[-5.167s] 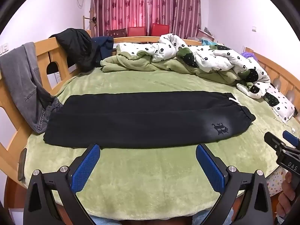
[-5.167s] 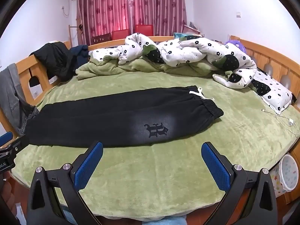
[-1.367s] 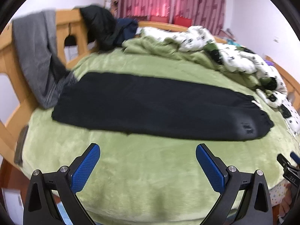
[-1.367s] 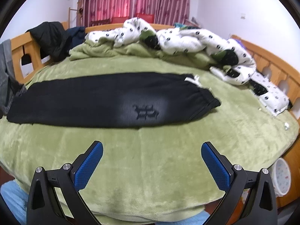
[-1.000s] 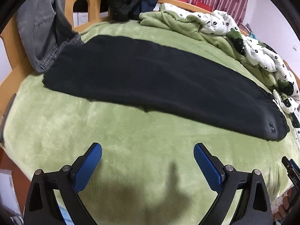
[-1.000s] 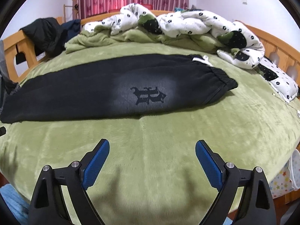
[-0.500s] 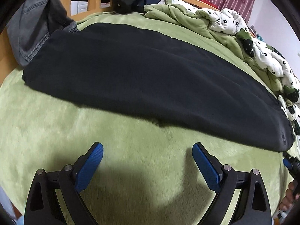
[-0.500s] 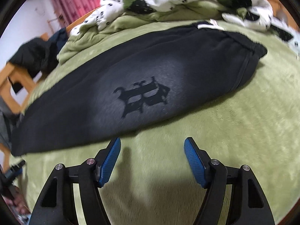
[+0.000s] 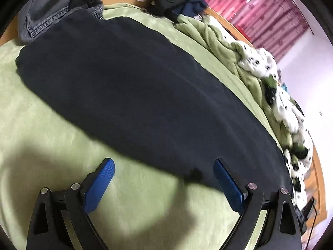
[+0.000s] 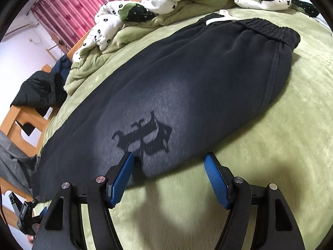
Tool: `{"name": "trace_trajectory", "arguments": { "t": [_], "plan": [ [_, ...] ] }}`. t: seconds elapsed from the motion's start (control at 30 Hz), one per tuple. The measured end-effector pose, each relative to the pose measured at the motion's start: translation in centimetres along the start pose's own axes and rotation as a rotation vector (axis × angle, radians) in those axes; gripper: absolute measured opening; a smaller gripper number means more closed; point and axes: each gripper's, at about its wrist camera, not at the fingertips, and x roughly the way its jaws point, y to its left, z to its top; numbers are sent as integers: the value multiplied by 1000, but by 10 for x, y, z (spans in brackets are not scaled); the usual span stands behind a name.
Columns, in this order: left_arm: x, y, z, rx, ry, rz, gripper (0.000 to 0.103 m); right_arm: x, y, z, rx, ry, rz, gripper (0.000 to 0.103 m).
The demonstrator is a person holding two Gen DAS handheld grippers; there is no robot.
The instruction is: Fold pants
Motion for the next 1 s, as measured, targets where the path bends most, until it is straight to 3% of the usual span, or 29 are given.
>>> {"name": "trace_trajectory", "arguments": {
  "t": [0.07,0.1,0.17,0.2,0.23,0.3,0.43,0.63,0.87,1.0],
  "plan": [
    [8,1,9,-7,-6,37,83,6,-1,7,18,-22,-5,70],
    [11,2,15,-7,-6,64,70,8,-2,10,30,-28,-11,65],
    [14,7,24,-27,-4,107,45,11,-4,19,55,-35,-27,45],
    [14,9,28,-23,-3,124,21,11,-6,22,63,-38,-29,28],
    [12,8,33,-1,-9,133,13,10,-7,25,68,-40,-22,20],
    [1,2,40,29,-37,99,13,-1,-7,29,62,-71,14,15],
    [-26,-23,56,106,-115,95,13,-23,13,42,-11,-132,36,14],
    [-26,-60,97,162,-207,109,13,-29,48,89,-92,-195,80,14],
    [44,-90,146,192,-263,186,13,24,85,155,-158,-246,48,14],
    [93,-102,159,207,-252,263,14,76,83,181,-93,-219,24,14]
  ]
}}
